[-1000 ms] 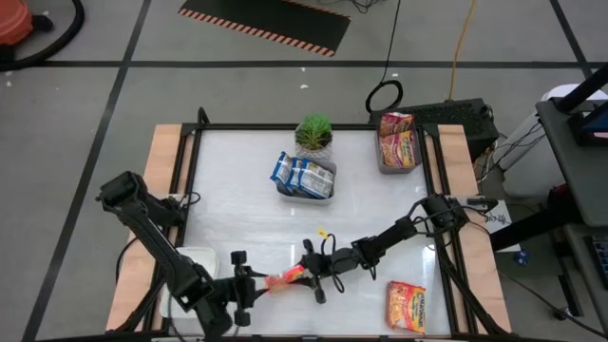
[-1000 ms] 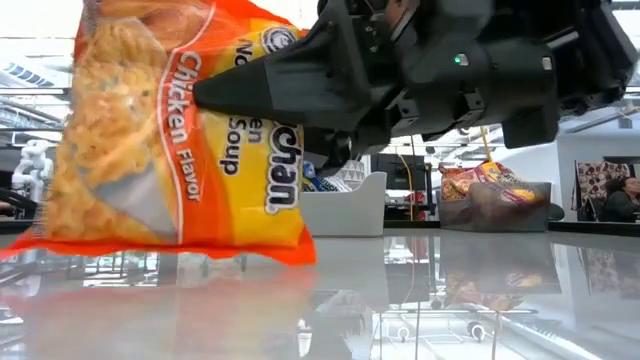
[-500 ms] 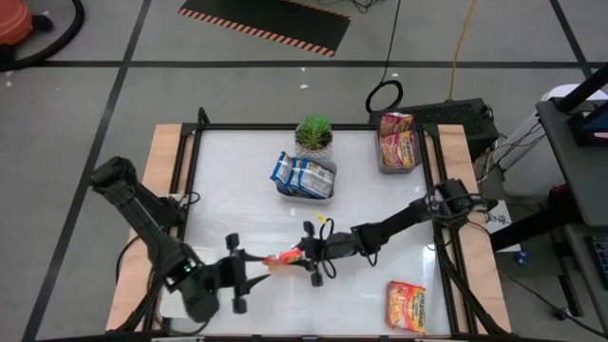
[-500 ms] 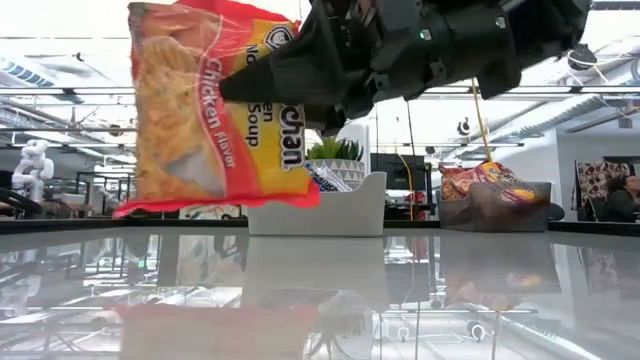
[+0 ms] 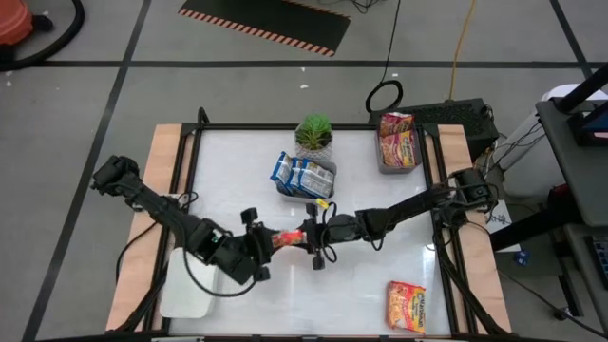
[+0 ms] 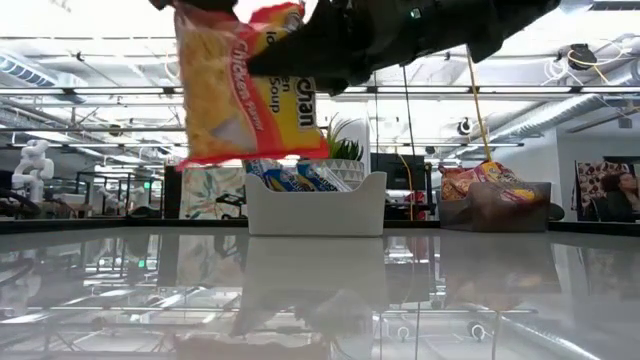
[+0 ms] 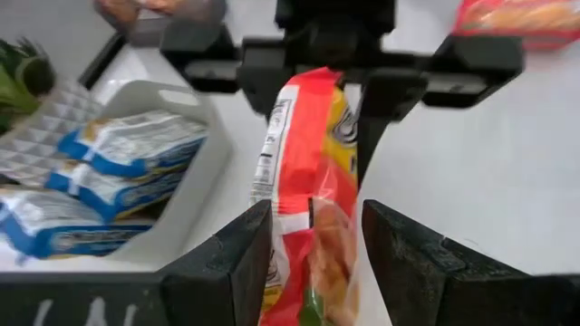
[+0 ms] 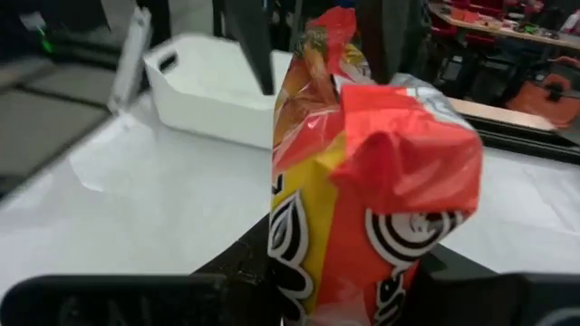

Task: Sort Maruchan noodles
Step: Put the left orange noodle pack into the white bin

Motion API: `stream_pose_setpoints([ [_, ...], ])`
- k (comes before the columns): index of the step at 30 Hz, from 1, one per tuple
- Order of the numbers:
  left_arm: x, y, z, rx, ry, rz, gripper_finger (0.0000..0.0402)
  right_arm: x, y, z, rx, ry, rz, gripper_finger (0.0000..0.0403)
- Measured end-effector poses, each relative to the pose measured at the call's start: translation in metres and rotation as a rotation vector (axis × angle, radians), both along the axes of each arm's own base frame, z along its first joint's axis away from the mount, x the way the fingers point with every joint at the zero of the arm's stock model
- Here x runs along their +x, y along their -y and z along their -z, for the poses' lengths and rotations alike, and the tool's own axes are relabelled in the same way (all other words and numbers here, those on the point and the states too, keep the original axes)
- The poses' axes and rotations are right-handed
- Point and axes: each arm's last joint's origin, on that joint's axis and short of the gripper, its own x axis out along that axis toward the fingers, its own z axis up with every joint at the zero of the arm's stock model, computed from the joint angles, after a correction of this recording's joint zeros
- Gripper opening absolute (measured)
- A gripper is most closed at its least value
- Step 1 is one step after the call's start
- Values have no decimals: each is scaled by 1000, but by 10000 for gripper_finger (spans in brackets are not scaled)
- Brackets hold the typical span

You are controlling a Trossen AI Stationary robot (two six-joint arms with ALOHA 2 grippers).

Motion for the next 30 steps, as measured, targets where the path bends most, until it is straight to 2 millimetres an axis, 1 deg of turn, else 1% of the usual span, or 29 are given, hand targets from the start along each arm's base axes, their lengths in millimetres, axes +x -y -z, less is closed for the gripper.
stream_pose_setpoints([
  [4,6,-11,0,37,-29,21,180,-2,8,0,-58,-47,3,109],
  [10,20,-31,-1,18,-34,23,180,-1,22,6,-108,-104,19,109],
  [13,24,-39,-1,-1,-50,28,180,-2,28,10,-118,-147,32,109],
  [16,26,-45,0,-13,-65,28,180,-1,30,10,-117,-147,39,109],
  [22,27,-50,2,-13,-84,40,180,-1,31,10,-135,-149,35,109],
  [25,26,-51,6,-10,-102,42,180,-1,31,11,-139,-149,34,109],
  [30,24,-50,13,-61,-127,54,180,-1,31,11,-128,-150,38,109],
])
